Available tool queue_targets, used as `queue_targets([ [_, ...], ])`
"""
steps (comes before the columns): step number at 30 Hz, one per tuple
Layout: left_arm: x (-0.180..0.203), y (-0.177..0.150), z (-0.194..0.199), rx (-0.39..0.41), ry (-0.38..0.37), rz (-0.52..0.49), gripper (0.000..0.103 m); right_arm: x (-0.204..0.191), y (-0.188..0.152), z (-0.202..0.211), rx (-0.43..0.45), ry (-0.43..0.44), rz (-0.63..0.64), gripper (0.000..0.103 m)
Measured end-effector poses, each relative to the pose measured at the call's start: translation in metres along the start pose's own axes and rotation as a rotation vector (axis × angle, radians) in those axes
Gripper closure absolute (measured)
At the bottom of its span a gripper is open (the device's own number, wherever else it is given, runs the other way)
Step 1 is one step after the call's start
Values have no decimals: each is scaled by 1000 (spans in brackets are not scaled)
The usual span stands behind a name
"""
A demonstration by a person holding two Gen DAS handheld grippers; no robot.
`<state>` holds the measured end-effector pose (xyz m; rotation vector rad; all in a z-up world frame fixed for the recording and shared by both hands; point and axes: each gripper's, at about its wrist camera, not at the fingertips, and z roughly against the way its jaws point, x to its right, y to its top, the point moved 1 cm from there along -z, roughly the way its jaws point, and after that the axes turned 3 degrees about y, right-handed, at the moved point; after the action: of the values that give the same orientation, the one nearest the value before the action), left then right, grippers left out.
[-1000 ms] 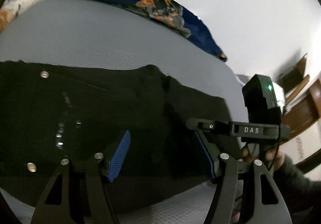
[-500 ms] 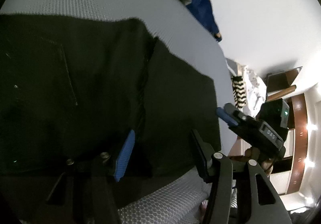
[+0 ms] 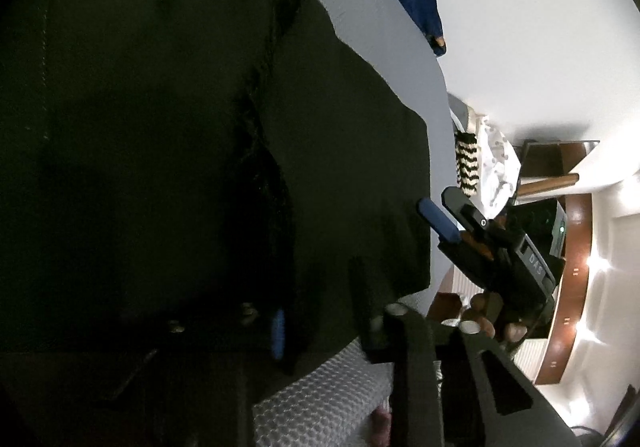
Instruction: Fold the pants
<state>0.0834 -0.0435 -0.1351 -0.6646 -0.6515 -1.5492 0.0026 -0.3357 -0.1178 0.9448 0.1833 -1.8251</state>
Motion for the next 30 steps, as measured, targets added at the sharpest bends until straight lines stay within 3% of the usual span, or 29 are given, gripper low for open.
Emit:
queue_targets([
  [2, 1, 1, -1, 7, 12, 0, 96, 1, -1, -2, -2, -7, 0, 58],
  [6, 16, -1, 8, 68, 50, -72, 97, 2, -2, -3, -3, -13, 0, 58],
  [11, 42, -5, 30, 148, 47, -172, 98, -7, -3, -4, -3, -34, 38, 58],
  [15, 42, -11, 42, 179, 75, -200, 98, -11, -7, -9, -12, -53, 58, 58],
  [24, 3, -19, 15, 98, 228, -150, 98, -16, -16, -28, -48, -184, 155, 60],
  [30, 20, -17, 22, 122, 325, -255, 92, -24, -10, -27, -27, -239, 188, 58],
])
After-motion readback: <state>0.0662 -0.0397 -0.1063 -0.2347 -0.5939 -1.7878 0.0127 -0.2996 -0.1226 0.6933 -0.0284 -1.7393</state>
